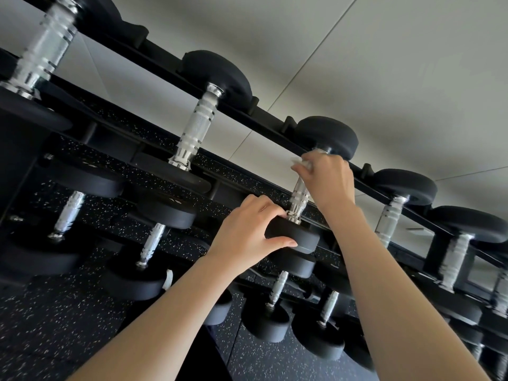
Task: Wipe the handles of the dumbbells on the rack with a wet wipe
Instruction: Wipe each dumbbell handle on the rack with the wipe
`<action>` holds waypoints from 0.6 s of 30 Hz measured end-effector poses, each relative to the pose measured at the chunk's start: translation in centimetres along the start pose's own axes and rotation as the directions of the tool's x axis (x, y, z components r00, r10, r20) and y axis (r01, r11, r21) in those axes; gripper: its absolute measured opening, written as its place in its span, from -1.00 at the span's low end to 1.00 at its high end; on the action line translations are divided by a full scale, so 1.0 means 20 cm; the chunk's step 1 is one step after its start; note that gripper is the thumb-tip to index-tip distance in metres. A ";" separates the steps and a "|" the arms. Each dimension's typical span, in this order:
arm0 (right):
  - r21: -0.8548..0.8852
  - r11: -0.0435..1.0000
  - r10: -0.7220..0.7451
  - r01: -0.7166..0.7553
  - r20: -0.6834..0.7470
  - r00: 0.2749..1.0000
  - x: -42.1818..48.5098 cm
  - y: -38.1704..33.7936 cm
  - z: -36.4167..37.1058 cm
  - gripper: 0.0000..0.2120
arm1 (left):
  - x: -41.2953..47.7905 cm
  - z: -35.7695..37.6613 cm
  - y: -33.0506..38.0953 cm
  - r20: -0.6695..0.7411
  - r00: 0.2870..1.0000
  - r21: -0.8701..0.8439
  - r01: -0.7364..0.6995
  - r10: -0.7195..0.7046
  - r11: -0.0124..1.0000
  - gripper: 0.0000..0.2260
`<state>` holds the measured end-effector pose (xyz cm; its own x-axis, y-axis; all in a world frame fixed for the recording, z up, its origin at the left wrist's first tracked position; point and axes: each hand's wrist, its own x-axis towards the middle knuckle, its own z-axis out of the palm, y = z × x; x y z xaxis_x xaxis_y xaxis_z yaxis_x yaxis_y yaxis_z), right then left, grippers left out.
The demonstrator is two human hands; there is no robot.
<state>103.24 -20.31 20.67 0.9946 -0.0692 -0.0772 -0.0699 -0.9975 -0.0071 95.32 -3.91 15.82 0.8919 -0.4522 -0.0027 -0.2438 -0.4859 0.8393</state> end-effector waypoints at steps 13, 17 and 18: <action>0.197 0.980 0.091 -0.023 -0.345 0.934 -0.07 0.02 0.12 -0.84 | 0.01 0.00 -0.01 0.015 1.000 0.047 -0.028 0.027 0.998 -0.59; 0.345 0.937 0.170 -0.060 -0.298 0.939 -0.15 0.02 0.13 -0.86 | 0.01 -0.01 0.00 0.023 0.999 0.053 -0.033 0.032 0.998 -0.58; 0.365 0.928 0.187 -0.072 -0.290 0.938 -0.17 0.01 0.14 -0.87 | 0.01 -0.01 0.00 0.032 0.999 0.060 -0.033 0.031 0.998 -0.57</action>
<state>99.59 -20.32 18.18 0.9426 -0.2551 0.2156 -0.1647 -0.9165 -0.3645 95.55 -3.79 15.96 0.8714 -0.4905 0.0059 -0.2952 -0.5149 0.8048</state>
